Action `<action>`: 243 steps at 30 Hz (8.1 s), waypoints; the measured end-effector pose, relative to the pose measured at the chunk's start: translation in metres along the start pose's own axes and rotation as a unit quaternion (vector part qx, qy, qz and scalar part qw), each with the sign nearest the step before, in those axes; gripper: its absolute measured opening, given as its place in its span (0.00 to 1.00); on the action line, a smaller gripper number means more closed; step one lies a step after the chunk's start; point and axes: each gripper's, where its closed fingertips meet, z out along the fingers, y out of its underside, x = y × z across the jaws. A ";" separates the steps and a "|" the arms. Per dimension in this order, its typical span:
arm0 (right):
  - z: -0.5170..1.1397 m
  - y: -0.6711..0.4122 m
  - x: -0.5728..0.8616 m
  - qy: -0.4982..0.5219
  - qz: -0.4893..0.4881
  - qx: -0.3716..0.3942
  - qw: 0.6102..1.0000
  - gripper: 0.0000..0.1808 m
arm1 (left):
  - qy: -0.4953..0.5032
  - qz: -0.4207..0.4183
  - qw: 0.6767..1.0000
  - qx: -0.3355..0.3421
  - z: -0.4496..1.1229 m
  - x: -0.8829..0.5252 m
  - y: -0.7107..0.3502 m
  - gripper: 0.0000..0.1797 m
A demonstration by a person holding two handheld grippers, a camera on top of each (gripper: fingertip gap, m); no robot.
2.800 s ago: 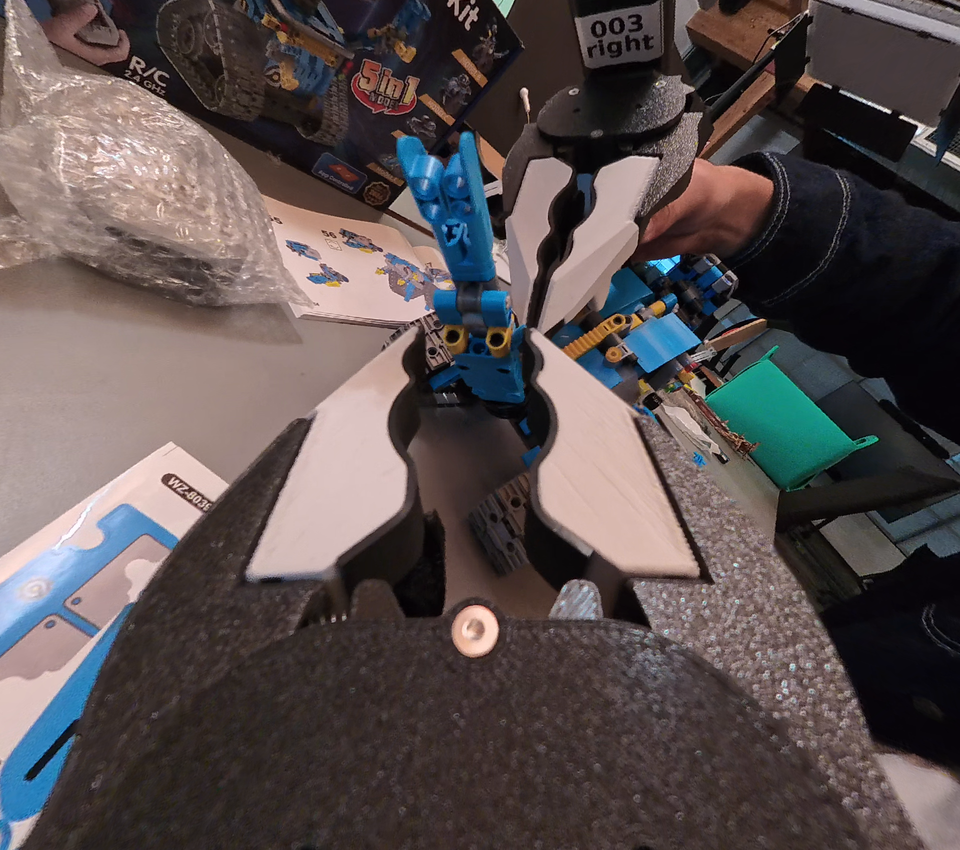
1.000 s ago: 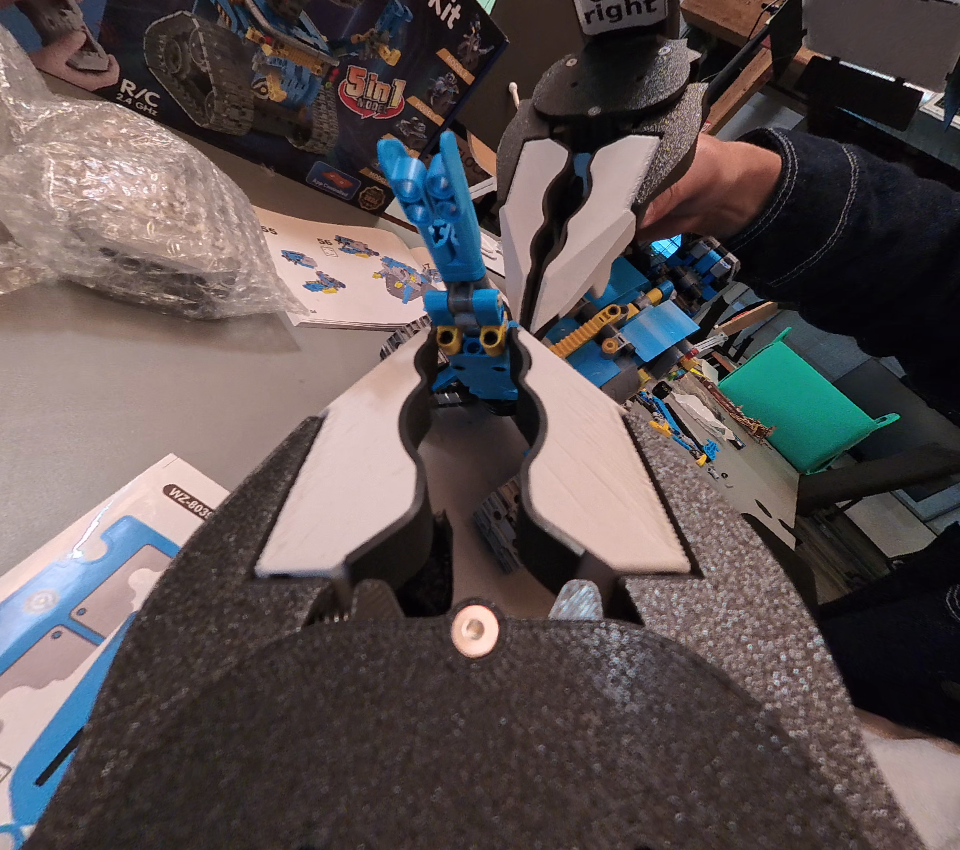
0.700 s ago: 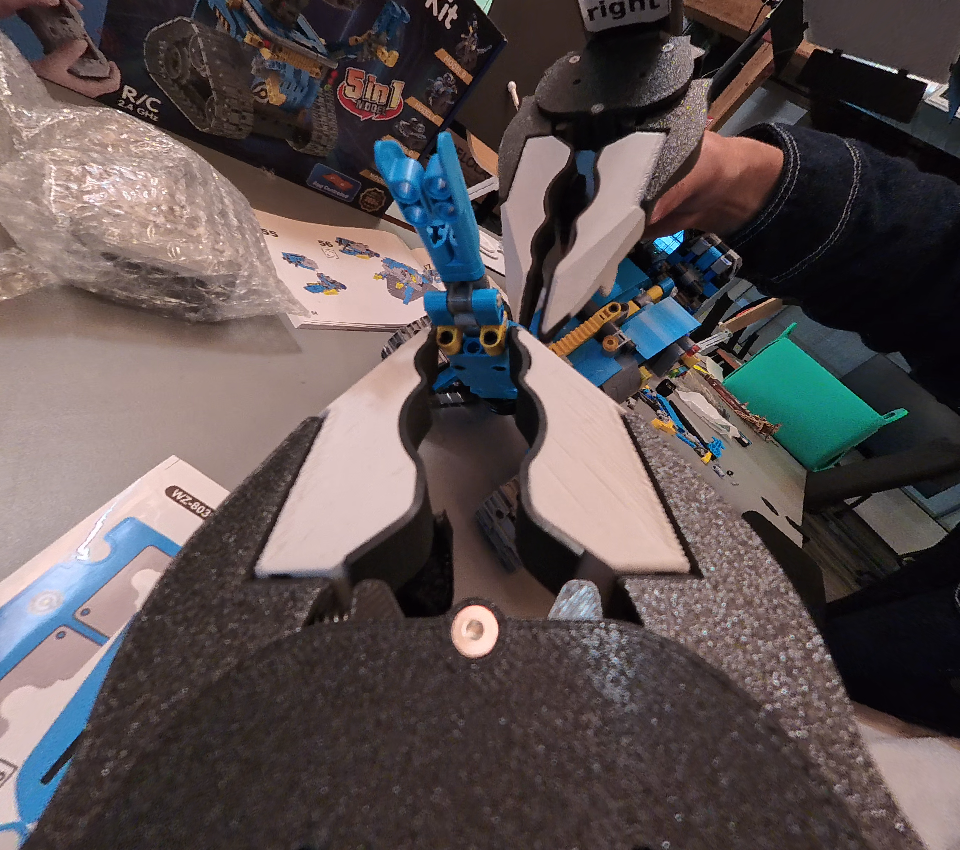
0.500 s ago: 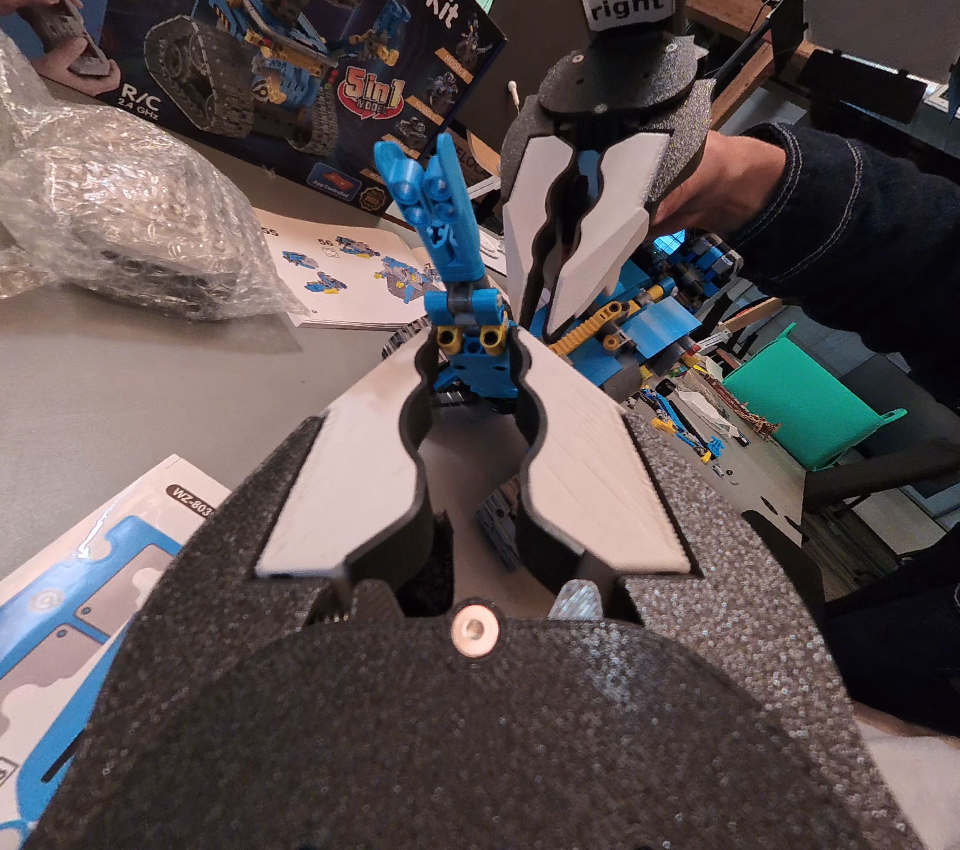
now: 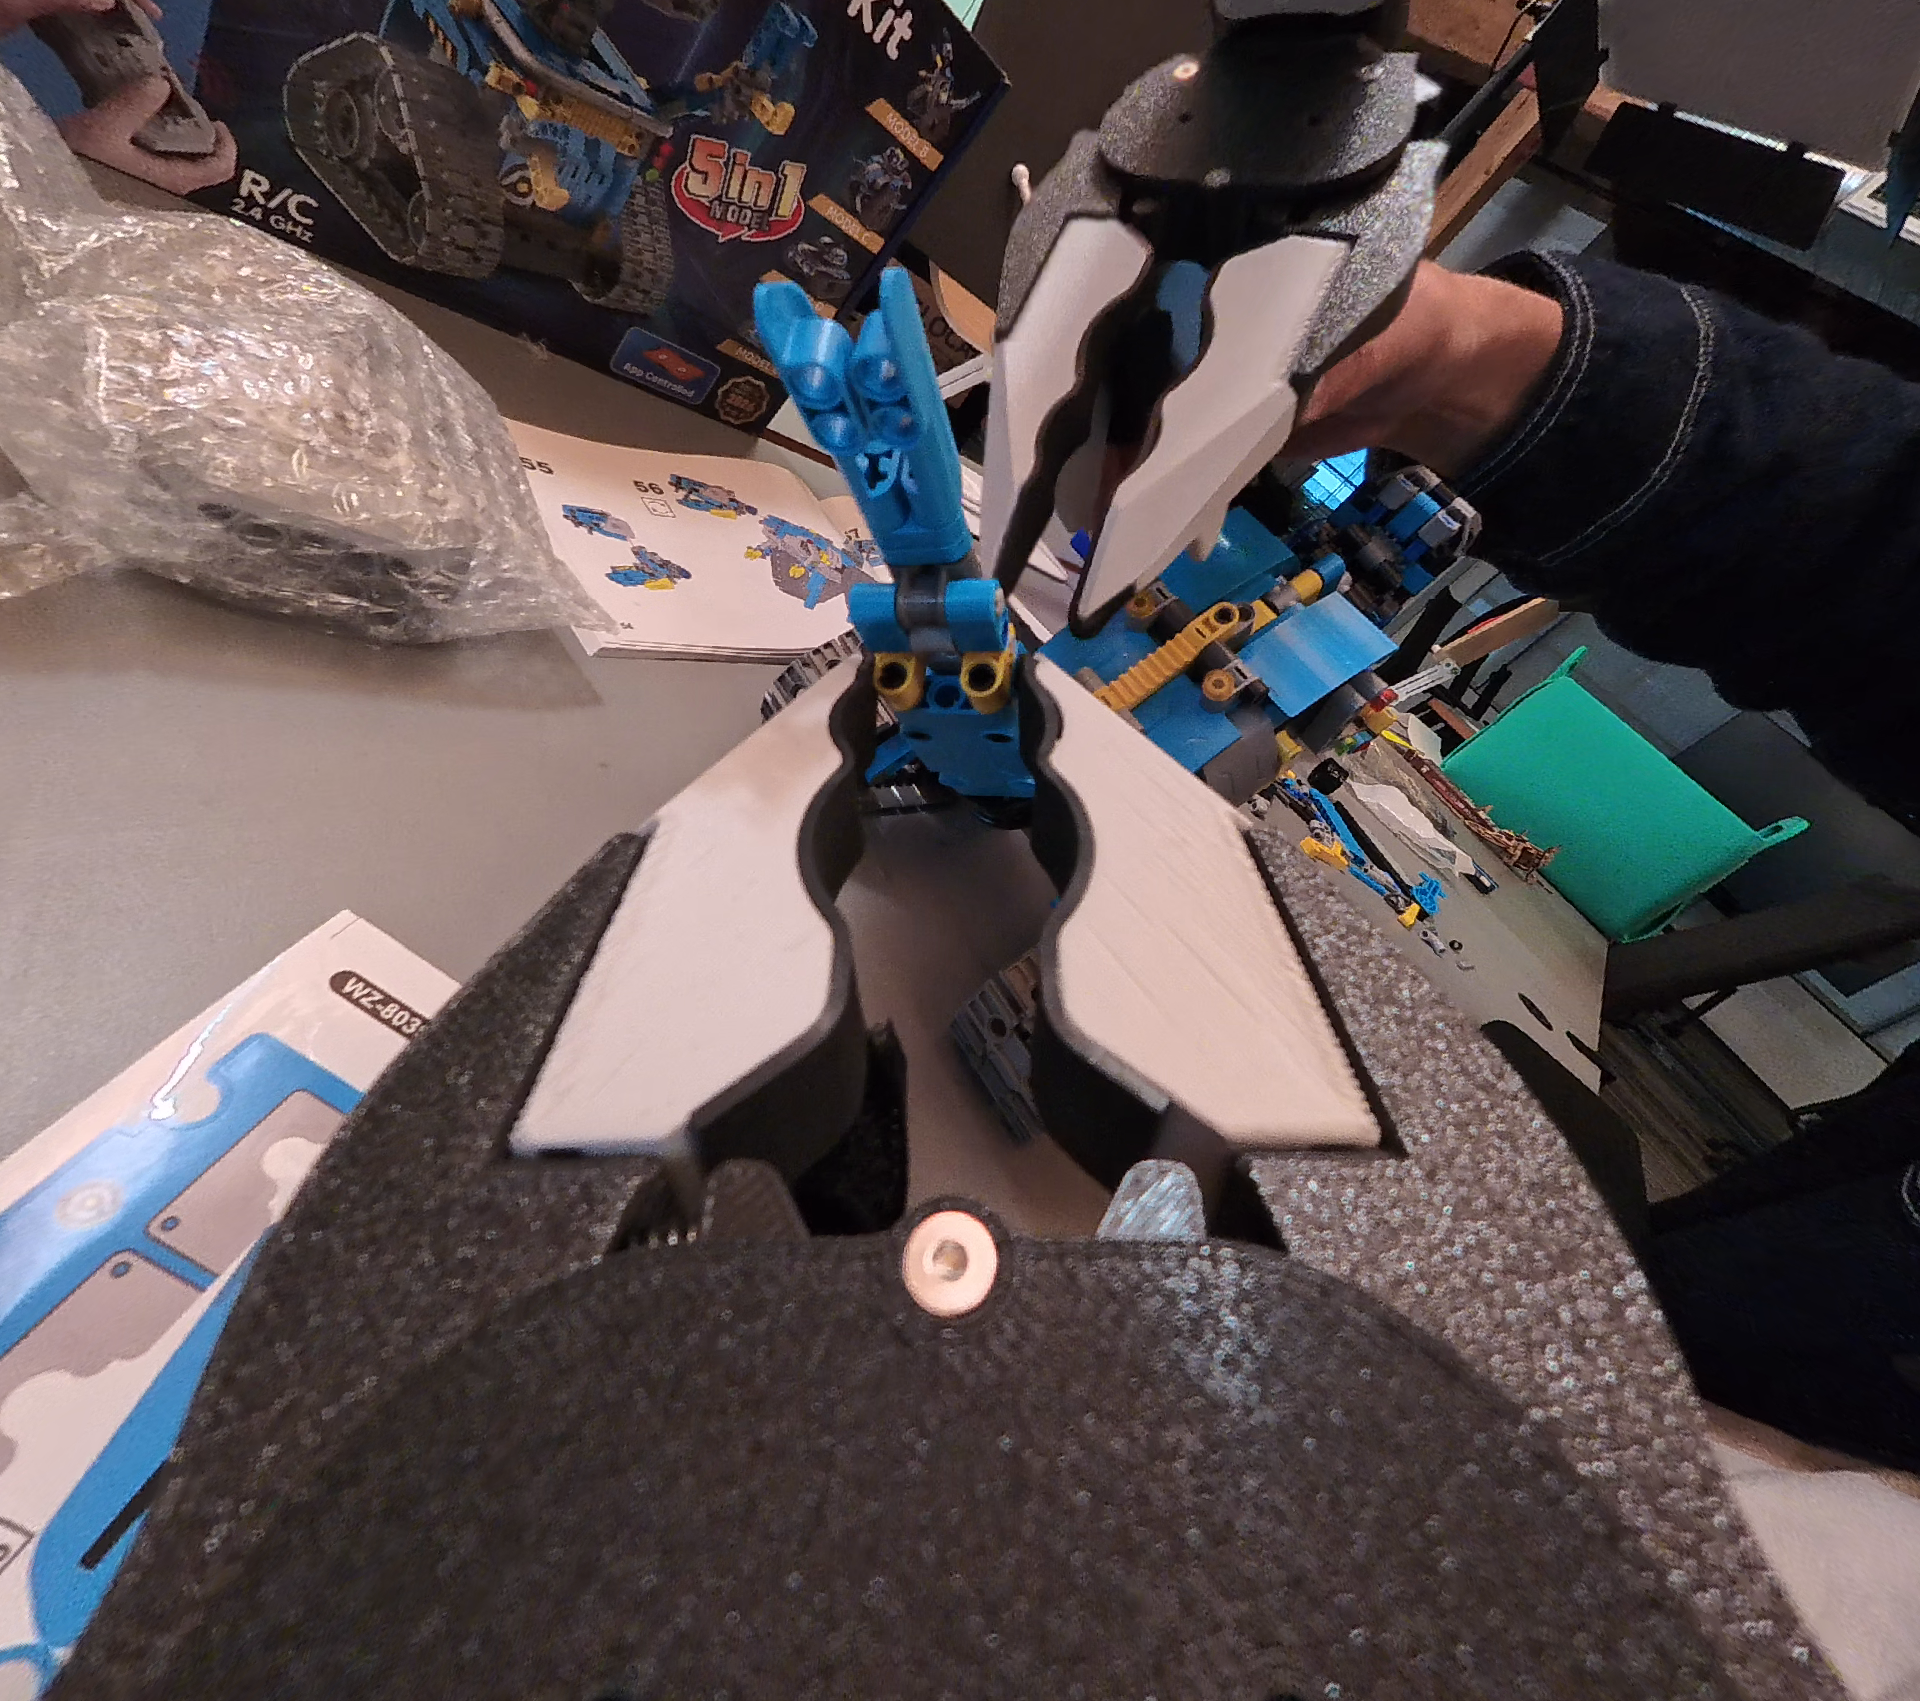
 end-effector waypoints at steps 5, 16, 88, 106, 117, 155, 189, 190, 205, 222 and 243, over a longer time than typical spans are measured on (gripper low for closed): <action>0.002 -0.007 -0.005 0.020 -0.083 0.004 0.996 0.06 | 0.000 -0.004 1.000 0.000 0.000 -0.001 0.000 0.14; 0.012 -0.005 -0.014 -0.051 -0.073 0.007 0.996 0.05 | 0.003 -0.010 1.000 0.003 -0.001 -0.001 -0.001 0.14; 0.019 0.009 0.023 0.083 -0.140 -0.130 0.978 0.39 | 0.023 -0.007 1.000 0.008 -0.005 0.003 -0.002 0.13; -0.041 -0.010 0.023 0.174 -0.170 -0.129 0.961 0.43 | -0.006 -0.011 1.000 -0.006 -0.011 0.010 0.002 0.13; -0.058 0.004 -0.132 0.477 -0.227 0.190 0.828 0.50 | -0.117 -0.125 0.985 -0.038 -0.036 0.030 0.029 0.13; 0.073 0.024 -0.037 0.682 -0.216 0.027 0.698 0.52 | -0.082 -0.189 0.975 -0.085 -0.042 0.036 0.032 0.11; 0.080 0.005 -0.050 0.646 -0.266 0.072 0.712 0.50 | -0.042 -0.156 0.984 -0.076 -0.045 0.032 0.023 0.12; 0.081 0.005 -0.050 0.641 -0.268 0.073 0.715 0.50 | -0.040 -0.158 0.984 -0.076 -0.045 0.031 0.024 0.12; 0.078 0.010 -0.046 0.643 -0.269 0.050 0.715 0.51 | -0.034 -0.152 0.984 -0.081 -0.046 0.033 0.025 0.12; 0.069 0.037 -0.030 0.669 -0.214 -0.002 0.712 0.54 | -0.033 -0.157 0.983 -0.084 -0.045 0.035 0.026 0.11; 0.039 0.098 -0.103 0.508 -0.025 0.243 0.826 0.52 | 0.067 0.206 0.959 -0.183 -0.048 0.068 0.042 0.12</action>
